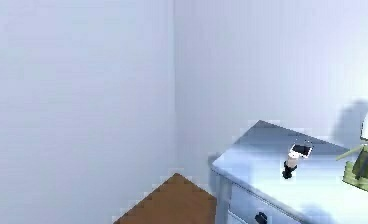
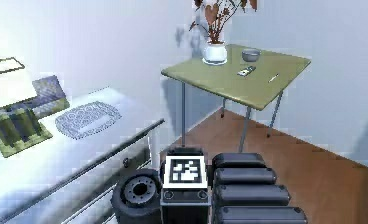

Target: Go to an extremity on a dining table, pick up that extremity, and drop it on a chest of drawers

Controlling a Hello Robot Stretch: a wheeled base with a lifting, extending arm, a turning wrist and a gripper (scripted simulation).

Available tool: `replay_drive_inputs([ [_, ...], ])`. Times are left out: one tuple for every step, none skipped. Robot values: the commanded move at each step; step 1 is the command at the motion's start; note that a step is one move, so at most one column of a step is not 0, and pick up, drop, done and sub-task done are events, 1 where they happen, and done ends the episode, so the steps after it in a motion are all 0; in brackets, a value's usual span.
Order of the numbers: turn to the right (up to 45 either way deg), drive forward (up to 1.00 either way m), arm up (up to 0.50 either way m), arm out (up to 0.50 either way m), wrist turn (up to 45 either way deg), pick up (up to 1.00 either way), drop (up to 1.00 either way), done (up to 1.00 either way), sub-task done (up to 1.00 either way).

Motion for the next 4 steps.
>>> replay_drive_inputs([
  [39.0,0.00,0.00,0.00,0.0,0.00,0.00,0.00,0.00],
  [0.0,0.25,0.00,0.00,0.0,0.00,0.00,0.00,0.00],
  [-45.0,0.00,0.00,0.00,0.0,0.00,0.00,0.00,0.00],
  [-15.0,0.00,0.00,0.00,0.0,0.00,0.00,0.00,0.00],
])
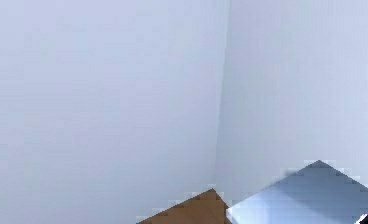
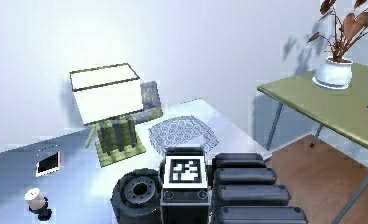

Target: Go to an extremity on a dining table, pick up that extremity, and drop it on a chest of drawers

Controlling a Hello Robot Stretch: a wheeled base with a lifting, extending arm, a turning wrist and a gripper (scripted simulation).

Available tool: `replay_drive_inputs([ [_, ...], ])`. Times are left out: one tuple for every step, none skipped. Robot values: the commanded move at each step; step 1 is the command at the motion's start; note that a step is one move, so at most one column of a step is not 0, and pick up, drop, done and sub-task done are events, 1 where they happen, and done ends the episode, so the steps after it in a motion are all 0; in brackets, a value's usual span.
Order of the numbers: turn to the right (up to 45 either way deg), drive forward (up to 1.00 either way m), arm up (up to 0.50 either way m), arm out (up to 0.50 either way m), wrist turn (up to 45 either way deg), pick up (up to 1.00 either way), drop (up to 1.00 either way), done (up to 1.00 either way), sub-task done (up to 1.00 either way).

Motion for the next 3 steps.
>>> replay_drive_inputs([
  [0.0,0.00,0.00,0.24,0.0,0.00,0.00,0.00,0.00],
  [0.0,0.00,0.00,0.00,45.0,0.00,0.00,0.00,0.00],
  [0.0,0.00,0.00,0.00,45.0,0.00,0.00,0.00,0.00],
])
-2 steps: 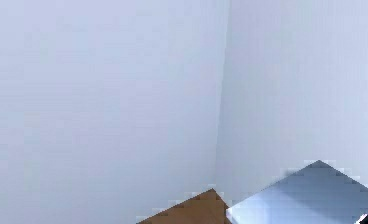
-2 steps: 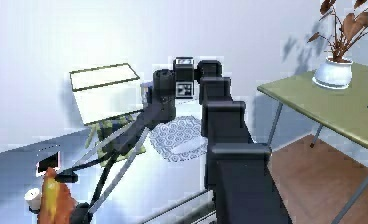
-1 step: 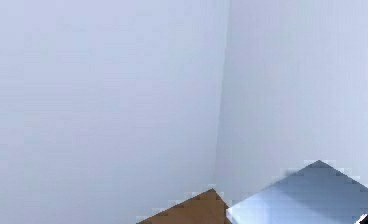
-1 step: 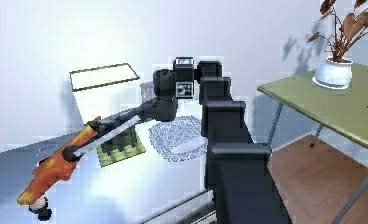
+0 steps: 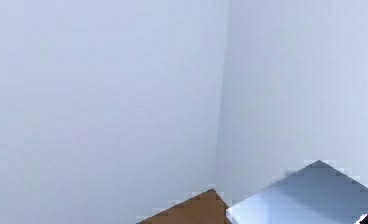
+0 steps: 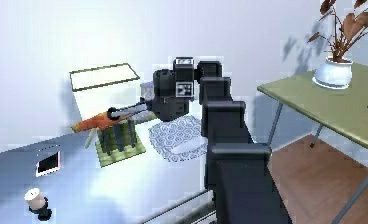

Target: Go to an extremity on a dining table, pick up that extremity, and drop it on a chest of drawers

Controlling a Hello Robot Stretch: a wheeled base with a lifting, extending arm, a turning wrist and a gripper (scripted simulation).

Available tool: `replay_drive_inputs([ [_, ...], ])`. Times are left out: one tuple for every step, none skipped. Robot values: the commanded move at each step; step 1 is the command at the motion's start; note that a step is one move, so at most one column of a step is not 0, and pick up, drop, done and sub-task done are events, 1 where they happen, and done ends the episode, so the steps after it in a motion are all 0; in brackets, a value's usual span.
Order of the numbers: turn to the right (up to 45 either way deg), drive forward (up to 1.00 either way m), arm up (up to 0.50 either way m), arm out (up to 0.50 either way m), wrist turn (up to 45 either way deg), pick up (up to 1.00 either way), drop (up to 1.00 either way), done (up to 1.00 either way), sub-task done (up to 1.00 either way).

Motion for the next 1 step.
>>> replay_drive_inputs([
  [0.0,0.00,0.00,0.00,3.0,0.00,0.00,0.00,0.00],
])
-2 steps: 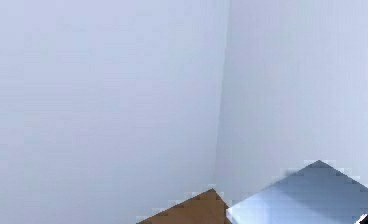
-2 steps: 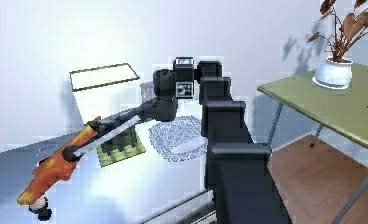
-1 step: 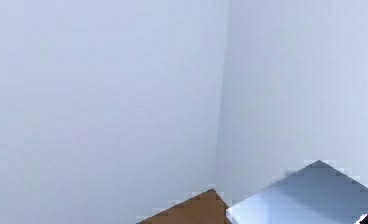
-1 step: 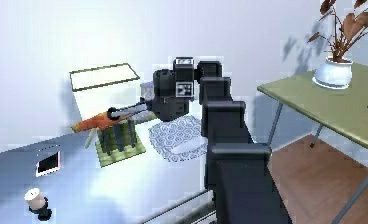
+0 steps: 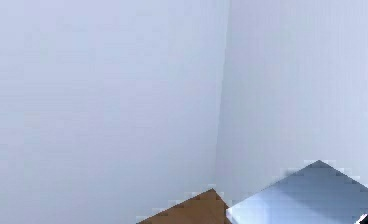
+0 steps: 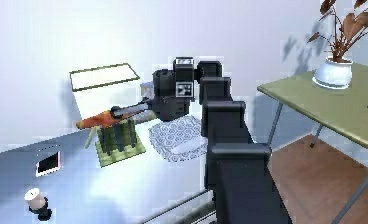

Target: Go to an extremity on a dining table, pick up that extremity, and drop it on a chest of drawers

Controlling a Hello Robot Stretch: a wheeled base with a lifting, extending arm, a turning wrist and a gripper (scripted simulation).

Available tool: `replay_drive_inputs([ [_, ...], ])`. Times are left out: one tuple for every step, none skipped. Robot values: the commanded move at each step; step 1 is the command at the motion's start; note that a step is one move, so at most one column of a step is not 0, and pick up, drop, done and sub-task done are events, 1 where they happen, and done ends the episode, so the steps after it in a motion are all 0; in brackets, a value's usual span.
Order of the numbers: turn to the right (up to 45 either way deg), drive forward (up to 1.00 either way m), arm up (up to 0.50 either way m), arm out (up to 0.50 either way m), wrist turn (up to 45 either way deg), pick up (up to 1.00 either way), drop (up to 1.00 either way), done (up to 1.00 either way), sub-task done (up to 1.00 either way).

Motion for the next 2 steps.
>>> replay_drive_inputs([
  [0.0,0.00,-0.20,0.00,0.0,0.00,0.00,0.00,0.00],
  [0.0,0.00,0.00,0.00,0.0,0.00,1.00,0.00,0.00],
])
